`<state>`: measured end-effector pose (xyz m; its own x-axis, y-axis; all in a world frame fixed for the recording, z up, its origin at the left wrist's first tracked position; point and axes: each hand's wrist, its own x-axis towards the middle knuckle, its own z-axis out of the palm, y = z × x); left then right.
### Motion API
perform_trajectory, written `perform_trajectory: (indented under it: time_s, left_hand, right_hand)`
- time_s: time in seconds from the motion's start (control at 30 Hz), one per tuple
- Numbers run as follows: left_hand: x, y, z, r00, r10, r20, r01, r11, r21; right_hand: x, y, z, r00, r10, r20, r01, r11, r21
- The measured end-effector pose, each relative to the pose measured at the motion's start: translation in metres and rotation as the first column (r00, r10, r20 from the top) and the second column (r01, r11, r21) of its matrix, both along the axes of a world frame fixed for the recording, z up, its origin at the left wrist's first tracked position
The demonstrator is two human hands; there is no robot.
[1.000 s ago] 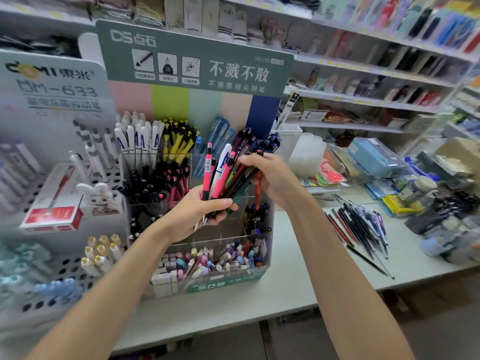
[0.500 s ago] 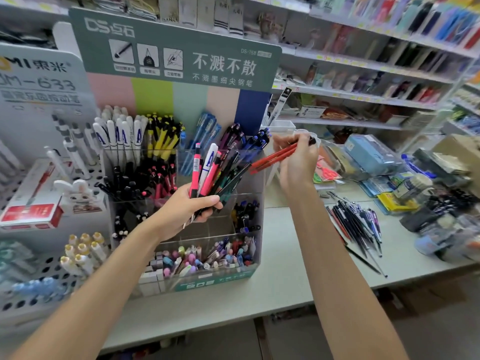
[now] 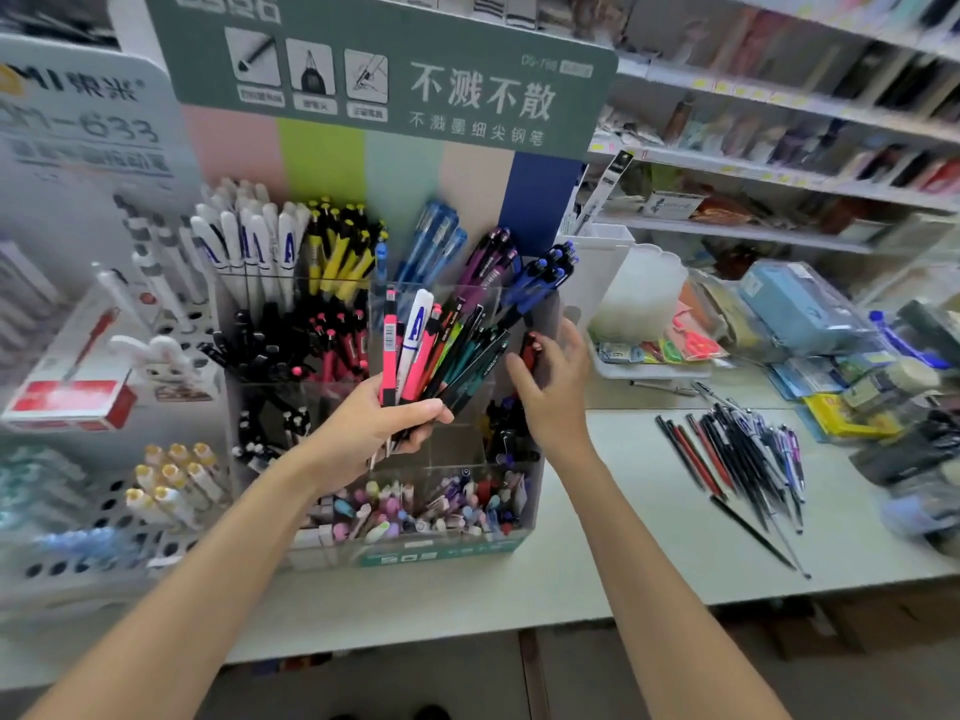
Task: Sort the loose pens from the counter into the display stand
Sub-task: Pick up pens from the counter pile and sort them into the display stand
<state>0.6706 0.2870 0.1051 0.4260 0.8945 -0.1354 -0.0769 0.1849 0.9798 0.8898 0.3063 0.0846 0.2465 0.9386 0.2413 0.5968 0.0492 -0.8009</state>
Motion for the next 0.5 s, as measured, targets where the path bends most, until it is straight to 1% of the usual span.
perform_trajectory:
  time_s: [0.03,0.1,0.13,0.17,0.2,0.23,0.27,0.3,0.37,0.5]
  left_hand:
    - [0.0,-0.002,0.0,1.0,0.002,0.018,-0.002,1.0,-0.006]
    - [0.0,-0.004,0.001,0.999,0.008,0.046,-0.008,1.0,0.0]
    - [-0.001,-0.005,0.002,0.998,0.004,0.061,-0.004,1.0,0.001]
    - [-0.001,-0.006,0.004,0.997,0.0,0.082,0.0,1.0,-0.002]
    - [-0.001,-0.006,0.006,0.994,-0.005,0.106,0.006,1.0,-0.007]
    - [-0.001,-0.007,0.009,0.992,-0.012,0.127,0.014,1.0,-0.016]
    - [-0.001,-0.008,0.011,0.991,-0.013,0.136,0.016,1.0,-0.022]
    - [-0.002,-0.008,0.013,0.99,-0.011,0.14,0.014,1.0,-0.023]
    - [-0.004,-0.01,0.017,0.989,-0.002,0.146,0.004,1.0,-0.014]
    - [-0.019,-0.014,0.023,0.982,0.056,0.182,-0.057,0.998,0.002]
  right_hand:
    - [-0.002,-0.007,0.007,0.999,-0.042,-0.024,0.044,0.996,0.081]
    - [-0.008,-0.019,0.026,0.992,-0.119,-0.045,0.128,0.932,0.338]
    - [-0.013,-0.023,0.038,0.993,-0.106,-0.06,0.121,0.901,0.416]
    - [-0.02,-0.027,0.051,0.995,-0.027,-0.091,0.063,0.908,0.415]
    - [-0.029,-0.029,0.062,0.986,0.079,-0.148,-0.024,0.94,0.342]
    - [-0.039,-0.03,0.069,0.961,0.189,-0.201,-0.142,0.963,0.23]
    - [-0.048,-0.03,0.071,0.935,0.261,-0.242,-0.23,0.962,0.147]
    - [-0.054,-0.027,0.069,0.927,0.292,-0.236,-0.27,0.955,0.122]
    - [-0.063,-0.023,0.067,0.929,0.301,-0.217,-0.27,0.95,0.158]
    - [-0.082,-0.017,0.077,0.923,0.344,-0.174,-0.314,0.933,0.176]
